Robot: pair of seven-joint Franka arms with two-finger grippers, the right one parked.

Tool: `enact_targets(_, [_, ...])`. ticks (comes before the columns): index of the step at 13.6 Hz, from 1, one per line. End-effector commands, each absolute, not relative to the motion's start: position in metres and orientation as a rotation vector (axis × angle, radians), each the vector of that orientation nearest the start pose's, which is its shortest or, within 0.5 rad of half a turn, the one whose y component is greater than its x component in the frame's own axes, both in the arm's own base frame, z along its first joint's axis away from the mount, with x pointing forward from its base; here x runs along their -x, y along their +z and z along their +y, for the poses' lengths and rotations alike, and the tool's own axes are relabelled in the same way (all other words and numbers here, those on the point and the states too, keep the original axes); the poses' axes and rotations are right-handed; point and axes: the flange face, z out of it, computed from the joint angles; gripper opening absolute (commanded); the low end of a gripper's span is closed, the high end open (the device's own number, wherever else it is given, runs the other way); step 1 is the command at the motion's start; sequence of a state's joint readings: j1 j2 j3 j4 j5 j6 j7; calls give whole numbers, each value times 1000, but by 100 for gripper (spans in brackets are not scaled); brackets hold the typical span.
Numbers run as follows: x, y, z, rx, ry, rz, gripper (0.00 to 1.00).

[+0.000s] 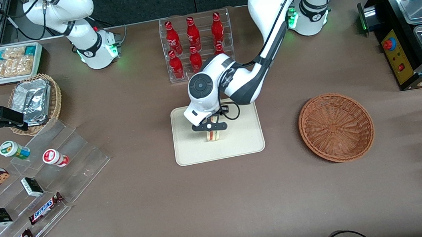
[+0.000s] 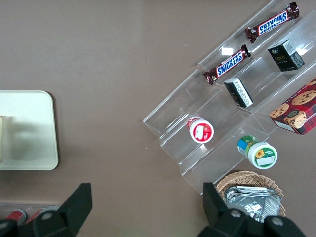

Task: Place sandwich from basket to tray
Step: 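Lower the sandwich onto the tray with the left gripper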

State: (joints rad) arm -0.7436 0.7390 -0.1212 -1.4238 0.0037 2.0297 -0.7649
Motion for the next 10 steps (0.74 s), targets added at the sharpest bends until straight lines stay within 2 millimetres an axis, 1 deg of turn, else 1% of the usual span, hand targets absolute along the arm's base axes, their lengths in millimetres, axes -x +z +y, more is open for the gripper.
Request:
enact_targets(1, [-480, 250, -541, 3070, 182, 54, 0])
enact_targets(5, [-480, 247, -541, 3061, 183, 44, 0])
enact_targets(9, [-480, 238, -540, 3044, 182, 51, 0])
enact_targets(10, [-480, 237, -540, 3044, 182, 53, 20])
